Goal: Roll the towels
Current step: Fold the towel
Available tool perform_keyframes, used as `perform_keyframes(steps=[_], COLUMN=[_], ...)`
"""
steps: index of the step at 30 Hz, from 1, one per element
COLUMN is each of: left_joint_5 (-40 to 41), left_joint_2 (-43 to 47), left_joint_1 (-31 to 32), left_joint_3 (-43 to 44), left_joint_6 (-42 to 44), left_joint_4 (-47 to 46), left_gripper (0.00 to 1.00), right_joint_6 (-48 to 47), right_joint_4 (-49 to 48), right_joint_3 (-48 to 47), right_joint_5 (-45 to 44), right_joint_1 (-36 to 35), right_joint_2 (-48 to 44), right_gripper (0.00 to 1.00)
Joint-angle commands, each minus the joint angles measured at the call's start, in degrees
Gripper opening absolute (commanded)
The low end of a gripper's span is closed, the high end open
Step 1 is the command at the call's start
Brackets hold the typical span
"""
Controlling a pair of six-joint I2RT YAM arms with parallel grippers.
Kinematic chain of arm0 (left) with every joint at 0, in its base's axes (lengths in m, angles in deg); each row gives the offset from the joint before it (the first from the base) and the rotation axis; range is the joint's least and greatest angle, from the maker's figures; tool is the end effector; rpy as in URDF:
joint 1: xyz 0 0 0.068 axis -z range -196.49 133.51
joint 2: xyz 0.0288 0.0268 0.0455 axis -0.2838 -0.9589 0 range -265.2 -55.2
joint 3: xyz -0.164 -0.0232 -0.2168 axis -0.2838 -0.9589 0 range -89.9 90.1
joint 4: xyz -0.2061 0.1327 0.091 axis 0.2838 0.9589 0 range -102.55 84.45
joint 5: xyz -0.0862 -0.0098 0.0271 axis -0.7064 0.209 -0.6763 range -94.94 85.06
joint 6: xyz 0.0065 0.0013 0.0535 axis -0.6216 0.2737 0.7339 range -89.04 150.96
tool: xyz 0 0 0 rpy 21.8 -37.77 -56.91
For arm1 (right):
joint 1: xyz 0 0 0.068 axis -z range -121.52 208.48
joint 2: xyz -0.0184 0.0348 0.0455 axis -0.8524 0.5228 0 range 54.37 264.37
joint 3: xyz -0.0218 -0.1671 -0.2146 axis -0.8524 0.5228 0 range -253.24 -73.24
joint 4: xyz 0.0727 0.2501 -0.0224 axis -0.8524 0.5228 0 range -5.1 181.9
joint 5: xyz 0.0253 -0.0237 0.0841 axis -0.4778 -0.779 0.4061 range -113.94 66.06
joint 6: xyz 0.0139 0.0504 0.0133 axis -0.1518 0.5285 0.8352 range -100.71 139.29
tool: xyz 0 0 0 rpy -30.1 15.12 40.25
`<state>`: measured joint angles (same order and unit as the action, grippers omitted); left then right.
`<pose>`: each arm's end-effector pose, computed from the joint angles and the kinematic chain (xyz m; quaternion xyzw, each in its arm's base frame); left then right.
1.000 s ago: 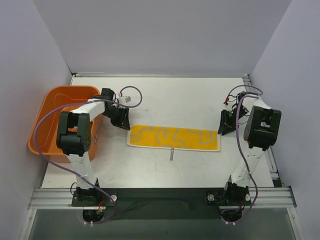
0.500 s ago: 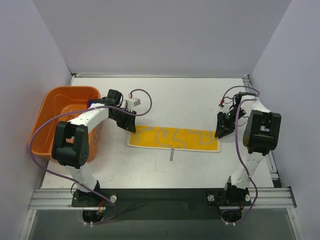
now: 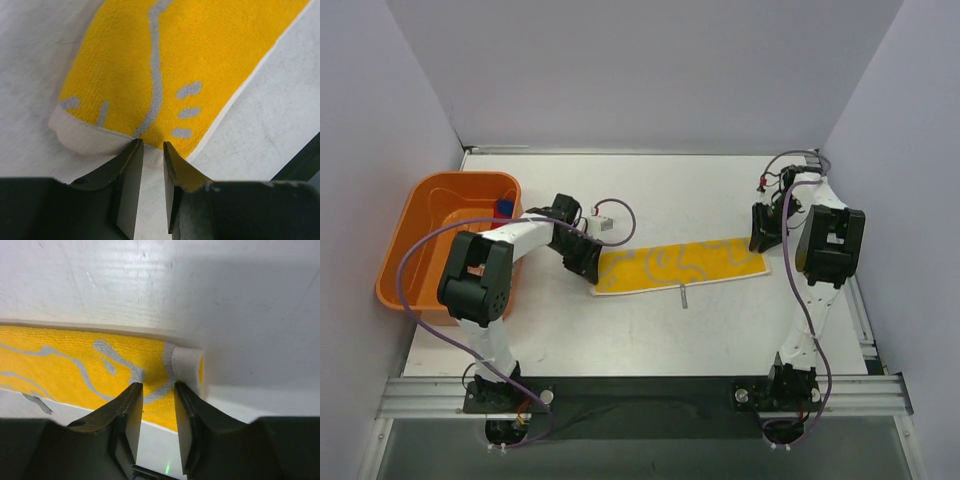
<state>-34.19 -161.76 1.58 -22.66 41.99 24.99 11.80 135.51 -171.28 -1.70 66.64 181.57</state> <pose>0.3242 -0.1241 0.1554 0.2694 0.9232 -0.2572 0.0951 0.4393 -0.0494 0.1516 -0.0115 0.9774 0.1784 0.1129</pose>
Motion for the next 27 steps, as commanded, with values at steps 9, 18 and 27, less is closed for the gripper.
perform_keyframes(steps=[9,18,27], left_joint_5=[-0.45,-0.01,0.34], left_joint_2=[5.4,5.22,5.49], left_joint_1=[2.06,2.06,2.06], left_joint_3=[0.7,1.05,-0.09], left_joint_6=[-0.22,-0.48,-0.92], left_joint_4=[-2.29,-2.56,-3.0], left_gripper=[0.34,0.34,0.35], right_joint_6=[0.98,2.21,0.98], right_joint_4=[-0.16,-3.5,-4.56], right_joint_3=[6.28,6.28,6.81], right_joint_5=[-4.83,-10.37,-9.76], right_joint_1=[0.36,0.36,-1.3], right_joint_2=[-10.83,-7.41,-3.27], right_gripper=[0.48,0.47,0.42])
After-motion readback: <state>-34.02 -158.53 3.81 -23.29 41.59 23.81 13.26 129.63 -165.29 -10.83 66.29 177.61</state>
